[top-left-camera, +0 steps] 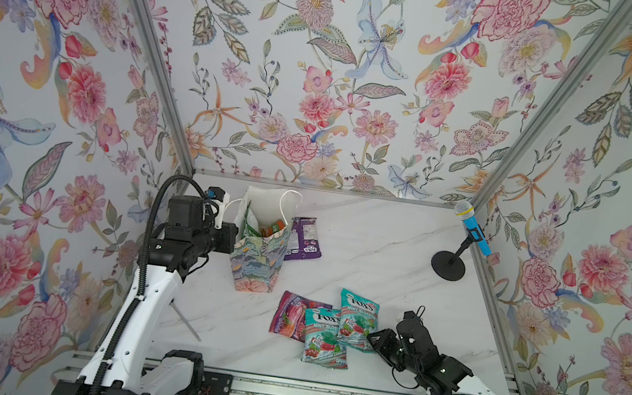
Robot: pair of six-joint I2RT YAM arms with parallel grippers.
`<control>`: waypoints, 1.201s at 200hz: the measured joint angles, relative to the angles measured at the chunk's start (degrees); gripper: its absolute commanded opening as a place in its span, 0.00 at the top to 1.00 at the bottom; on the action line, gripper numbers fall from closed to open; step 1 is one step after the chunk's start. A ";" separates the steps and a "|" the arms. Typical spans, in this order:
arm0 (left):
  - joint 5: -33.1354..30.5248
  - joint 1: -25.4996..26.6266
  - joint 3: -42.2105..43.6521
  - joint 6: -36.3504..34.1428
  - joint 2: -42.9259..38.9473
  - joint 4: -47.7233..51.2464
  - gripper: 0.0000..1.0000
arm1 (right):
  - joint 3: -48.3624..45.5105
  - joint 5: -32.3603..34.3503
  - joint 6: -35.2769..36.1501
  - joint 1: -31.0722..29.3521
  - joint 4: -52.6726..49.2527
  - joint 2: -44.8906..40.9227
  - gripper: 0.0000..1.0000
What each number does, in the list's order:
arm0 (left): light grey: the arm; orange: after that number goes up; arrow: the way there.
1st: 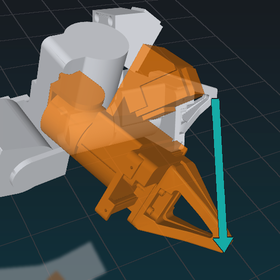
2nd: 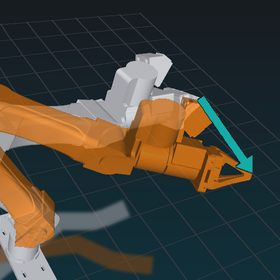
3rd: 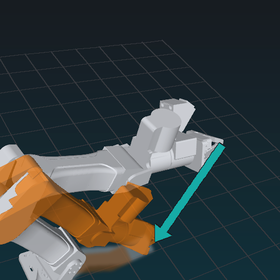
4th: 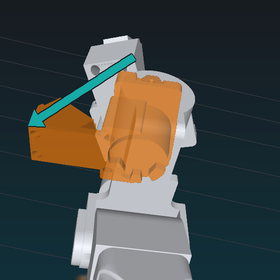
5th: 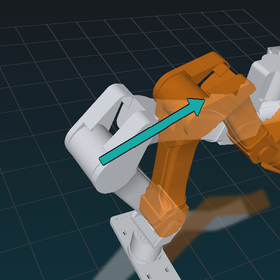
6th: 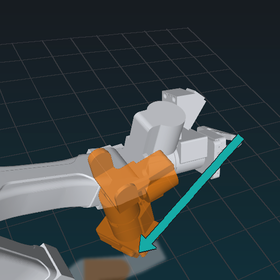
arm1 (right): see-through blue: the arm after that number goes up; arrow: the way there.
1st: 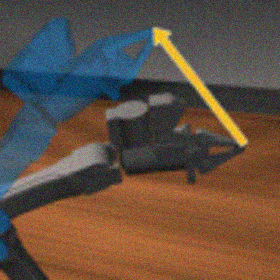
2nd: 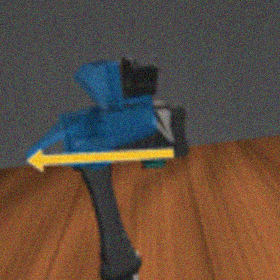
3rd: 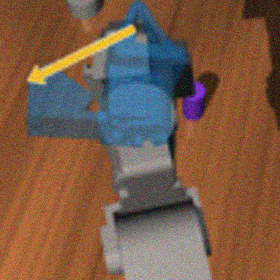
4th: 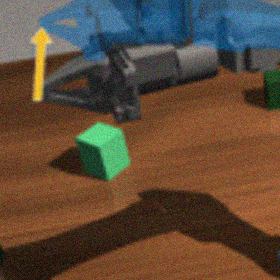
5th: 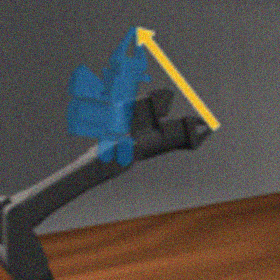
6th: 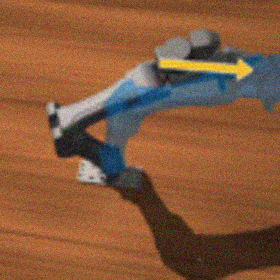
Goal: Place the snacks into the paper bag
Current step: 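Close the right gripper on the teal Fox's Mint Blossom packet and lift it, then carry the teal packet with the right gripper over the bag opening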
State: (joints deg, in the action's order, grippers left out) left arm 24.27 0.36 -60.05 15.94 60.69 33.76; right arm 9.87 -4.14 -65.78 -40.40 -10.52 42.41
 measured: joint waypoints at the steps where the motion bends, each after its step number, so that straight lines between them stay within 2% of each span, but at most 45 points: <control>1: 0.02 0.00 0.00 0.00 0.00 0.00 0.93 | 0.04 0.02 0.11 0.00 0.00 0.04 0.92; 14: 0.02 0.00 0.00 0.00 0.00 -0.02 0.93 | 1.31 0.04 1.38 0.11 -0.13 0.81 1.00; 107: 0.83 0.00 0.28 -0.02 0.07 -0.44 0.92 | 19.69 2.01 12.59 0.81 -4.22 8.04 1.00; 206: 0.85 0.00 0.28 -0.02 0.17 -0.44 0.92 | 33.81 5.73 22.40 0.81 -8.46 13.35 1.00; 240: 0.83 0.00 0.28 0.00 0.17 -0.44 0.92 | 41.70 6.67 26.71 0.81 -9.33 17.79 1.00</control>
State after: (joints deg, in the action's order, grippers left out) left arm 25.10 0.36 -59.77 15.94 60.86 33.32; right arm 51.57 2.52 -39.07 -39.59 -19.86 60.20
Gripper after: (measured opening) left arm 0.081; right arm 0.047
